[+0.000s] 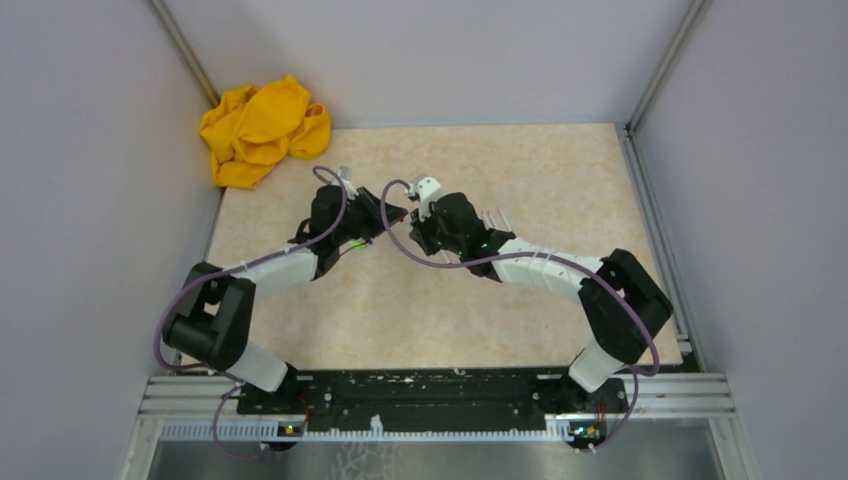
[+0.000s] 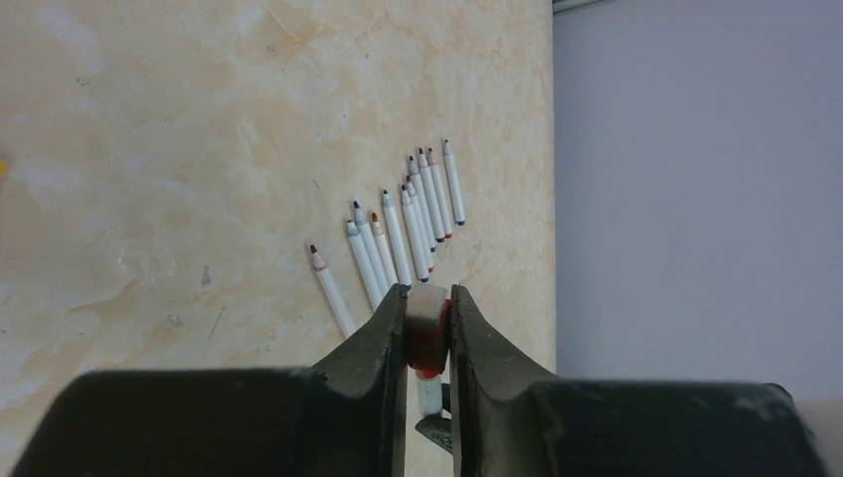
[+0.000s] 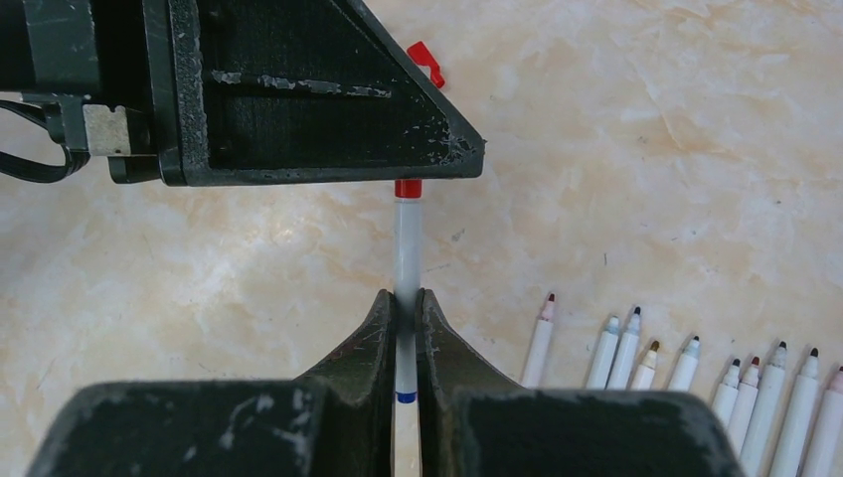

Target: Open the pen caps

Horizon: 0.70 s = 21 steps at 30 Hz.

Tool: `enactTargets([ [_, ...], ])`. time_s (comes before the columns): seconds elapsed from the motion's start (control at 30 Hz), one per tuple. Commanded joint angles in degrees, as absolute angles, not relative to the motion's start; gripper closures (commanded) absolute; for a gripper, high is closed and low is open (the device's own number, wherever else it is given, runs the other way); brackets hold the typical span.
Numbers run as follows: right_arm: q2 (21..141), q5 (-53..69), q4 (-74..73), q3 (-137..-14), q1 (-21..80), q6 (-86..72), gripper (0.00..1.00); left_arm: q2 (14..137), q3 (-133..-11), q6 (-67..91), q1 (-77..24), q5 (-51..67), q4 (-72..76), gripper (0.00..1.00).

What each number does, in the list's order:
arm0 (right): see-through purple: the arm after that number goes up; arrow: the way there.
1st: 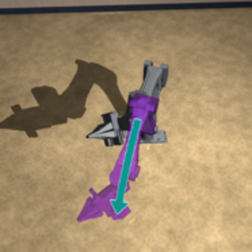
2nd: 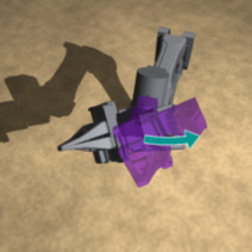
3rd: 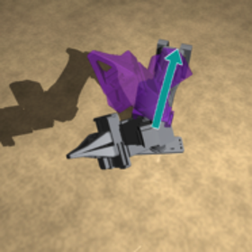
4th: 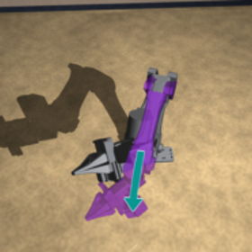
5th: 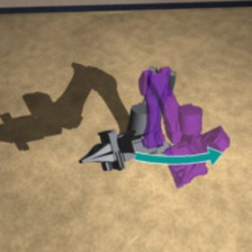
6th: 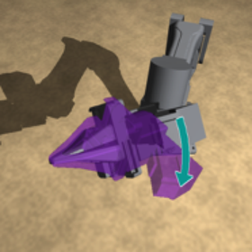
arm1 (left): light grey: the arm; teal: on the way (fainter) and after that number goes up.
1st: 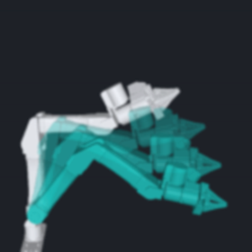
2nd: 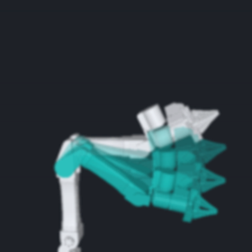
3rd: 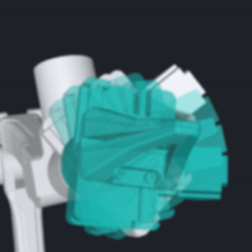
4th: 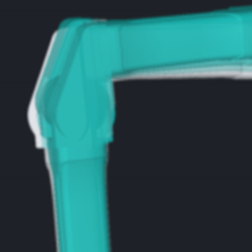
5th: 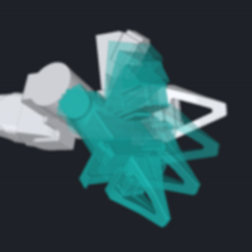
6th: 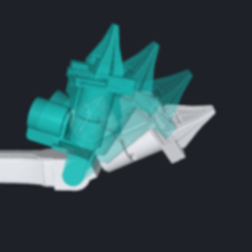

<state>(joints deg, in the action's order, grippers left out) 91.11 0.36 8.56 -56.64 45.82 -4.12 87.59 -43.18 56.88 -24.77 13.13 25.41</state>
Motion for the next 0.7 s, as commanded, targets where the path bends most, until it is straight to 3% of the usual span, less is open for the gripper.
enactTargets([
  [0.0, 87.88, 0.93, 11.53, -56.87, 45.11, -4.44, 1.0, 87.11, -43.73, 55.96, -25.1, 13.5, 26.72, 0.89],
  [0.07, 87.77, 0.84, 11.43, -56.94, 45.11, -4.4, 1.0, 87.33, -43.92, 55.46, -25.21, 13.77, 26.72, 1.0],
  [0.17, 87.79, 1.02, 11.62, -57.26, 45.02, -4.39, 1.0, 87.55, -44.36, 55.13, -25.38, 14.26, 26.39, 1.0],
  [0.27, 88.22, 2.05, 11.75, -58.19, 45.0, -4.48, 0.83, 87.79, -44.6, 54.96, -25.53, 14.72, 26.37, 1.0],
  [0.33, 89.11, 2.11, 11.24, -59.2, 45.0, -4.42, 0.8, 88.05, -45.13, 54.93, -25.66, 15.53, 26.3, 1.0],
  [0.67, 92.85, 2.71, 10.96, -62.59, 44.99, -4.13, 0.76, 88.21, -46.1, 55.28, -26.06, 17.68, 26.09, 1.0],
])
